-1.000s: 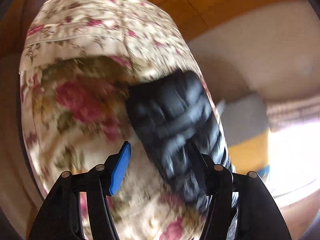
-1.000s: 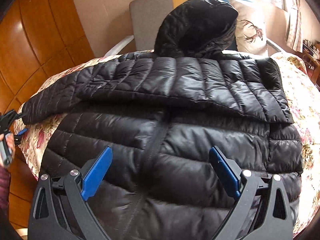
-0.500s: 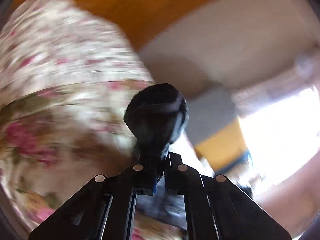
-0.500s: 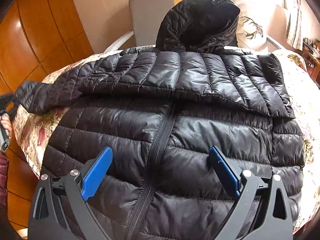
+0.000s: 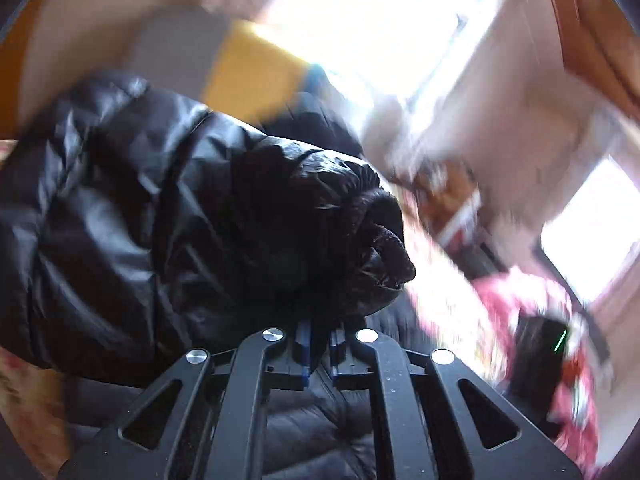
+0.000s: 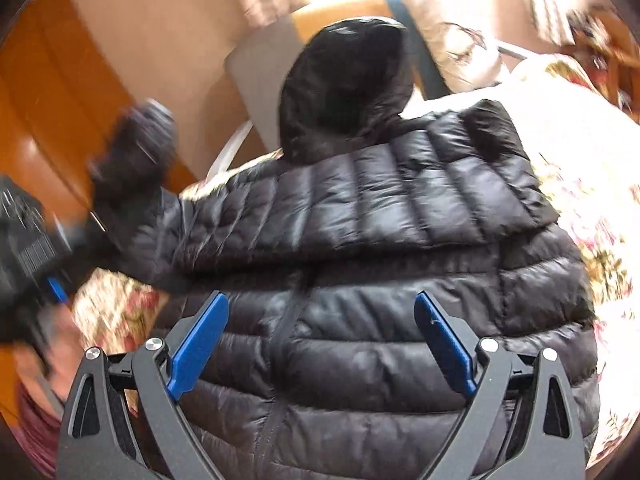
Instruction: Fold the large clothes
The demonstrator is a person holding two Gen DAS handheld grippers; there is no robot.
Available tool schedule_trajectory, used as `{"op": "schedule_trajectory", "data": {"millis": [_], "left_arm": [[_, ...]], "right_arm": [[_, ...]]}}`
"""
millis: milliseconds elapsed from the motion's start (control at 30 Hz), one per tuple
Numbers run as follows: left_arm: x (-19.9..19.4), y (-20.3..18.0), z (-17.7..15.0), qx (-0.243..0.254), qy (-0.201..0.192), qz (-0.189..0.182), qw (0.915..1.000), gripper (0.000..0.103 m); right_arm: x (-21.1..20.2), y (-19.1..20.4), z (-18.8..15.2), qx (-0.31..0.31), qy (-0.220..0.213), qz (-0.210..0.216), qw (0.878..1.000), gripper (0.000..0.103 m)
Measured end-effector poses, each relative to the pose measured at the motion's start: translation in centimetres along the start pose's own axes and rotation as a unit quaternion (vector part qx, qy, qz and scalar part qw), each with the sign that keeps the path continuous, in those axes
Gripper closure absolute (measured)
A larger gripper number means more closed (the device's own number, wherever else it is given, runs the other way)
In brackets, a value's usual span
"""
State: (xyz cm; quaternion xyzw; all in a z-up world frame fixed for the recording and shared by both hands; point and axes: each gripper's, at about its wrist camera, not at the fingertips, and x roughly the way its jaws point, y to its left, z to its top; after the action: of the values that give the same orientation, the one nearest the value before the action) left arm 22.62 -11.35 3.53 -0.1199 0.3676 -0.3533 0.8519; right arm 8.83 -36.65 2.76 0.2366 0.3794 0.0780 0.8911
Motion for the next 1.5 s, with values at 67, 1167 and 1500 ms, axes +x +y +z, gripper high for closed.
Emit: {"op": "schedule_trajectory", "data": {"millis": [67,1167,1500], "left_arm": [[2.9,-0.8,-1.0,0.025,0.041,0.010,0.9988,0.091],[-12.4,10.3,0.0,-0.087,-0.129,0.135,0.9786,0.019],[-3.6,7.8,5.0,0.008,-0.068,0.122,0.9901,0.024]], "right_arm": [[-0.3,-1.5,0.4,0.028,-0.003,0.009,1.000,0.010],[-1.3,1.0,9.3,-0.026,-0.041,0.040,0.998,0.097],[3.1,-8.6,10.8,0.029,0.012,-0.071,0.997,0.097]]}}
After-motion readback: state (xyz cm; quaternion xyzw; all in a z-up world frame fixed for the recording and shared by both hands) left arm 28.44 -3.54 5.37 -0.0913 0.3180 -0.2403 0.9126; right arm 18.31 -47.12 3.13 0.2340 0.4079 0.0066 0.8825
